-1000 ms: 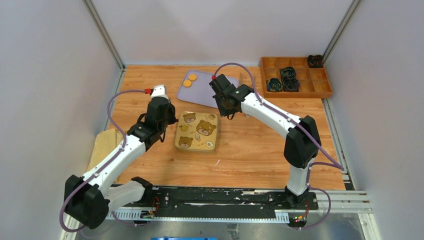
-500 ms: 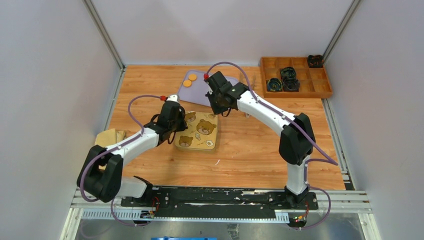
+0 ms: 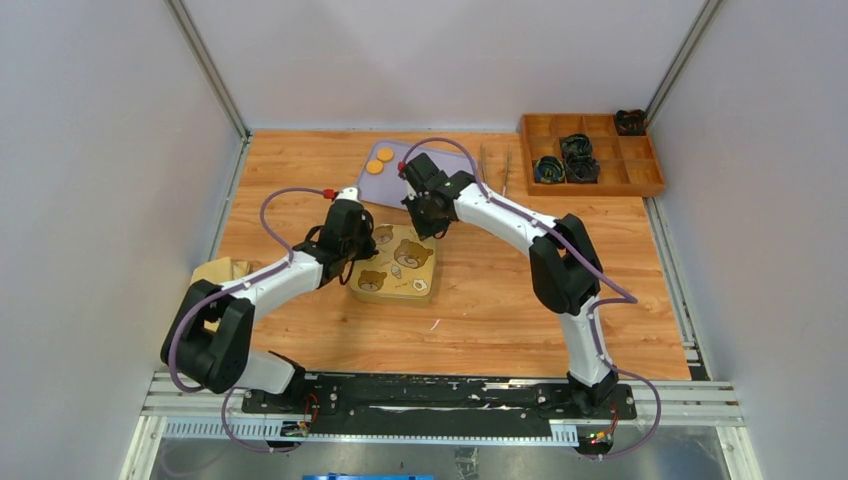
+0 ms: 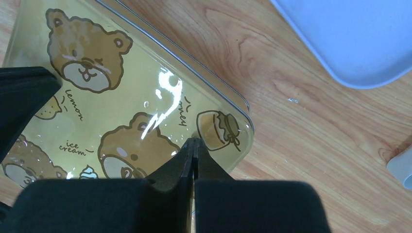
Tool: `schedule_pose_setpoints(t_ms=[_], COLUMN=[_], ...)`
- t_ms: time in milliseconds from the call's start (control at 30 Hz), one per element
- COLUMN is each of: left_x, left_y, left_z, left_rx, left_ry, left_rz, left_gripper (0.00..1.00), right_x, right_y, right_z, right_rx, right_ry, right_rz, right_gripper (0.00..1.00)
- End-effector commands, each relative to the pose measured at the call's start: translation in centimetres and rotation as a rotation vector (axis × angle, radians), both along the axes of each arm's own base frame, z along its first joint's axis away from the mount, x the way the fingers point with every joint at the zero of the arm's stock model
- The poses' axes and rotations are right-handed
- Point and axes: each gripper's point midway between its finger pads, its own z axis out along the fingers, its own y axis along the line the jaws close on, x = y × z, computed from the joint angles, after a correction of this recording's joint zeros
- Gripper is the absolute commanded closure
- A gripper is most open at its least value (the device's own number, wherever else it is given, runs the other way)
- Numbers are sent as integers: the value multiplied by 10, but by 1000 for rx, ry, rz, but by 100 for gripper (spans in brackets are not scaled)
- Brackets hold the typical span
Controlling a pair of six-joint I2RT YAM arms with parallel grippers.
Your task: Pack the cookies
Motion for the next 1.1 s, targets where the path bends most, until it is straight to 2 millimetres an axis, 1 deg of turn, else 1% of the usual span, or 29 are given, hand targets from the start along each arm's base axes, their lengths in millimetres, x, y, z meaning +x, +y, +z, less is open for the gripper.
schedule_pose_setpoints(t_ms=[0,67,133,200,233,267,300,333,400,500,600,700,833,900,967,1000,1067], left_x=[-29,-29,-29,-29,-30,-30,-30,-30,-30,-29,-29,-29,-30,-29,-29,-30,-30], left_y=[18,19,21,21,21,21,20,20,19,19,19,18,19,19,19,19,19], left_z=[-26,-21,-15,-9,-7,-6,-5,-5,-5,-6,-7,-7,-6,-5,-4,-3,-2], left_rx=[98,103,105,102,100,98,94,91,88,89,90,87,91,90,88,87,86], left_ry=[131,123,110,95,91,88,86,86,86,88,90,94,91,85,83,83,81], left_rz=[2,1,3,3,2,1,-2,-3,-3,-2,-2,-6,-7,-7,-6,-7,-10], left_gripper=[100,100,100,100,100,100,100,100,100,100,100,100,100,100,100,100,100], right_x=[-14,-13,-10,-8,-7,-8,-10,-14,-26,-50,-75,-101,-133,-143,-146,-146,-145], right_y=[-12,-12,-10,-7,-6,-6,-5,-4,-3,1,4,1,-7,-11,-16,-18,-18], right_z=[-39,-34,-20,0,14,33,45,57,71,79,73,56,25,7,-10,-16,-19], right_rx=[-65,-60,-39,-10,4,21,21,28,37,51,40,12,-16,-26,-50,-64,-72], right_ry=[128,118,87,42,10,-31,-66,-96,-115,-108,-91,-39,49,83,105,112,110], right_rz=[-30,-33,-29,-21,-16,-7,5,18,46,84,119,139,149,145,131,129,130], right_gripper=[100,100,100,100,100,100,100,100,100,100,100,100,100,100,100,100,100])
